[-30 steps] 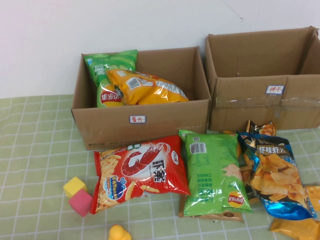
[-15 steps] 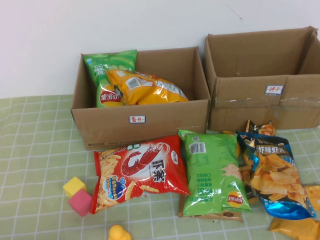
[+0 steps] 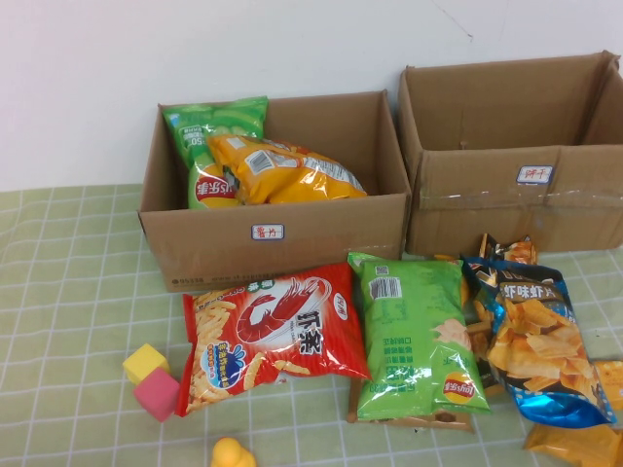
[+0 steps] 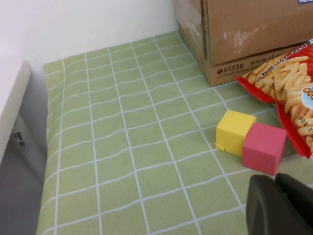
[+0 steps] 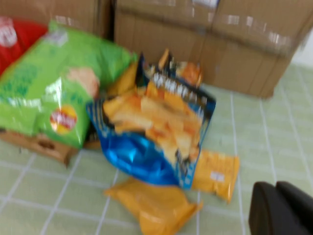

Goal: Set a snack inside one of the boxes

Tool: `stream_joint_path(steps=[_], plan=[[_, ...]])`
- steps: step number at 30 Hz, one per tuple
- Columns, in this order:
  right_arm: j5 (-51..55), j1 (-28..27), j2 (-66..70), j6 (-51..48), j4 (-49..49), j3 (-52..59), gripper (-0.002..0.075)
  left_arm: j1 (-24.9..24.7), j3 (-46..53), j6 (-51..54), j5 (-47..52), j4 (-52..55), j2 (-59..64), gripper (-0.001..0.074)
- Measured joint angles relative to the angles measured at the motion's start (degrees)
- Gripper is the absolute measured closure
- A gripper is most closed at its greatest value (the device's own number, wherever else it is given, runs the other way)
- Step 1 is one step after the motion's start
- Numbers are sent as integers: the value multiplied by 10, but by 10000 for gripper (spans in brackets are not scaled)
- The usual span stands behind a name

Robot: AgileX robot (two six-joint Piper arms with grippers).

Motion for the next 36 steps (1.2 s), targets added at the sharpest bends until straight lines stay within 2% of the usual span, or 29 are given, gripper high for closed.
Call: stream_joint_path(steps=[9,11,15,18,27,36], plan=[[-81,-2,-3,21,-10,55,728,0,0,0,0,0,0,736],[-90,-2,-3,81,-66,57,728,0,0,0,0,0,0,736],[-85,-2,-3,271,-200,55,728,0,0,0,0,0,0,736],[-83,-2,-3,335,-233,55,728,0,0,0,0,0,0,736],[-80,38,-3,341,-246,54,728,0,0,1,0,0,0,736],[-79,39,-3,329,-249,54,728,0,0,1,0,0,0,736]])
